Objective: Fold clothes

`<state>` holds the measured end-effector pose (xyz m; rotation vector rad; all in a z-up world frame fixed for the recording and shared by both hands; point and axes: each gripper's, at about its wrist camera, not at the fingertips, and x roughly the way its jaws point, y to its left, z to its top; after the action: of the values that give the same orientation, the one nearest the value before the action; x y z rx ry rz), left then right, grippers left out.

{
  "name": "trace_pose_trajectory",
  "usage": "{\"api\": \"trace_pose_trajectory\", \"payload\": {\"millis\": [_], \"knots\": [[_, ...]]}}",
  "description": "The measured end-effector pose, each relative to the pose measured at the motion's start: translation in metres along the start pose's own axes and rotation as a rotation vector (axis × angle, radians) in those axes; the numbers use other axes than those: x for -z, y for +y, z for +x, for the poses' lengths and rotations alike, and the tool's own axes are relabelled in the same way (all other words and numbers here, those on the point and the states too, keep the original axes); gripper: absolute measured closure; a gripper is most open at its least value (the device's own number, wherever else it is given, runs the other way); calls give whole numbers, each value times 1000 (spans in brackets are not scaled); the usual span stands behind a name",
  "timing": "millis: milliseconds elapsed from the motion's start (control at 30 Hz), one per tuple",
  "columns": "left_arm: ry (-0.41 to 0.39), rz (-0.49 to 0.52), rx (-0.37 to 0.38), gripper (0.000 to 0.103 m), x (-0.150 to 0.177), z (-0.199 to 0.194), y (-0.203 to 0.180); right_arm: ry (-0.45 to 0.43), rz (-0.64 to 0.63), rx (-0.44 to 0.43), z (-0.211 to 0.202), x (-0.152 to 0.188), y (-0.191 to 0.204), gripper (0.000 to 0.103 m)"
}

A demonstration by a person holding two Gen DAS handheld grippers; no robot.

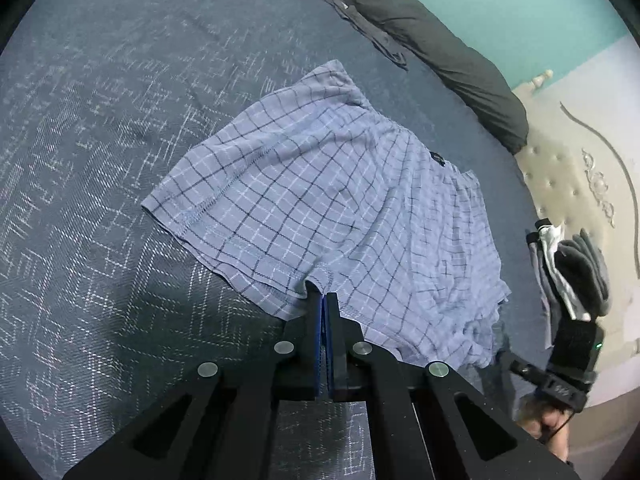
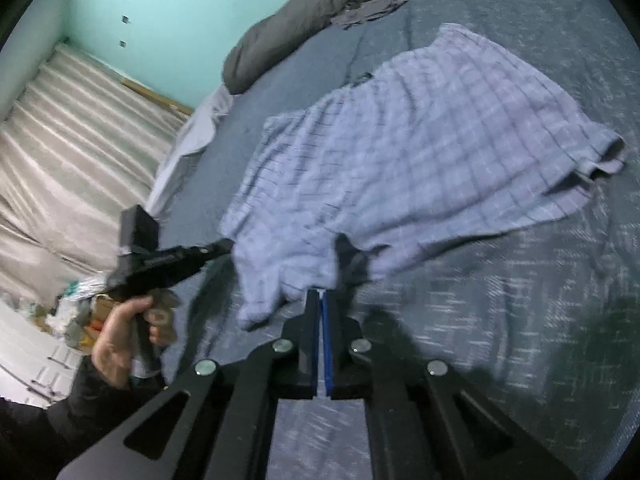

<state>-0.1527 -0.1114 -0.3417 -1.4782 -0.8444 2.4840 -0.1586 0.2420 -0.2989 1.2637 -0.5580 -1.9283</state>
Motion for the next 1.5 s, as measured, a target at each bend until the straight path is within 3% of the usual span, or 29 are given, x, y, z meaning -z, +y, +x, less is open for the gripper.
{"api": "trace_pose_trajectory", "payload": {"millis": [67, 100, 133, 200, 433, 533, 700, 1000, 1100, 1200, 1400, 1500], "knots": [[-7, -1, -7, 102, -2, 0, 1, -8, -19, 3, 0, -3, 8, 98], [-12, -4, -9, 102, -3, -2, 3, 0, -21, 11, 3, -5, 10, 90], [-17, -8, -9, 102, -4, -3, 4, 3, -18, 20, 4, -5, 10, 71], [-32, -12, -28, 102, -7, -6, 7, 6, 3, 25, 6, -6, 6, 62], [-16, -39, -63, 102, -6, -7, 11, -103, 182, 81, -23, -11, -37, 62], [-28, 35, -76, 102, -5, -14, -8, -154, 219, 116, -37, -15, -48, 62], [1, 130, -29, 101, 3, -9, -44, -200, 253, 130, -46, -19, -58, 62], [101, 323, -9, 101, 30, 30, -100, -145, 71, 216, -17, -28, -28, 62], [105, 345, -27, 101, 30, 37, -106, -147, -16, 269, -12, -34, -20, 62], [109, 347, -32, 101, 30, 39, -104, -86, -77, 356, -1, -37, -18, 62], [119, 342, -31, 101, 30, 40, -100, 49, -108, 420, 11, -13, -17, 62], [119, 343, -30, 101, 29, 40, -100, 61, -106, 410, 4, -6, -13, 63]]}}
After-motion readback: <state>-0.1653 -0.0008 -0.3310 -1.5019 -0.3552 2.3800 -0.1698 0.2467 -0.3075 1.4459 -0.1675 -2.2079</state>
